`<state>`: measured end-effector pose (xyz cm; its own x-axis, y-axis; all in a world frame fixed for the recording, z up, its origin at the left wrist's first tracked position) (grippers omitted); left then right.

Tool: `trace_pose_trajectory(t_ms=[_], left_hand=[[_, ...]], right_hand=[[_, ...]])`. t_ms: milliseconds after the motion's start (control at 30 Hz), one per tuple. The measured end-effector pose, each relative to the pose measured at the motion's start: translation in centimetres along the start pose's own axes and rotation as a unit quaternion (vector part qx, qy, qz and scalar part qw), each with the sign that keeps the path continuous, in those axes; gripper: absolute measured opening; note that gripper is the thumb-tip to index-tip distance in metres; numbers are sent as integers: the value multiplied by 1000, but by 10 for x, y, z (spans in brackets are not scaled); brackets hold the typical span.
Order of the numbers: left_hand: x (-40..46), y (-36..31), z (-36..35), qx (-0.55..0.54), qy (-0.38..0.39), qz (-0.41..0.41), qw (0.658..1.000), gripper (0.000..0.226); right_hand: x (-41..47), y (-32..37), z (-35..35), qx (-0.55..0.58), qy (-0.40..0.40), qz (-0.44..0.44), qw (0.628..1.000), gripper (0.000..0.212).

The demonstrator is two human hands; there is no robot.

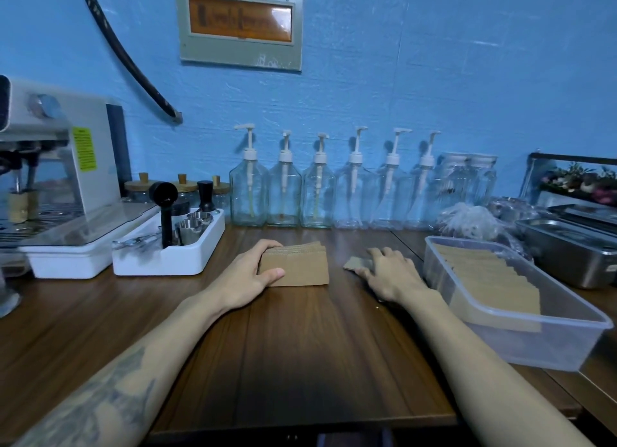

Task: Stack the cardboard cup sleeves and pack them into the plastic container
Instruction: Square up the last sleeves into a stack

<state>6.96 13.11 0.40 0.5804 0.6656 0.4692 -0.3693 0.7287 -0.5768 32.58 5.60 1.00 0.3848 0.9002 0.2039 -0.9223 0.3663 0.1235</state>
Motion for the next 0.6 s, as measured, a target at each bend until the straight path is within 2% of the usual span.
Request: trace_pose_trajectory(t_ms=[100,267,467,600], left_hand=[[0,1,-1,0,3,4,1000,41],[0,2,-1,1,4,3,1000,41],[0,1,-1,4,4,2,1000,41],[-1,1,-1,0,6,1,1000,40]], right_hand=[[-1,-1,-5,-4,25,-4,1000,55],[-5,4,-1,14,15,19,1000,53],[-6,7,19,87,-52,48,994,70],[-4,4,28,183,-75,32,980,62]])
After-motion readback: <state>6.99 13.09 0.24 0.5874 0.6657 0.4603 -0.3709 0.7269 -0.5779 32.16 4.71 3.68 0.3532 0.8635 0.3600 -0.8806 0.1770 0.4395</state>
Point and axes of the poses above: each hand's wrist, its own x-axis towards the middle knuckle, its own z-axis out of the back of the hand, y = z × x, the point moved 8 cm from there along x, towards the middle knuckle, and after that the axes turned 6 degrees about -z, right-handed, at the moved point
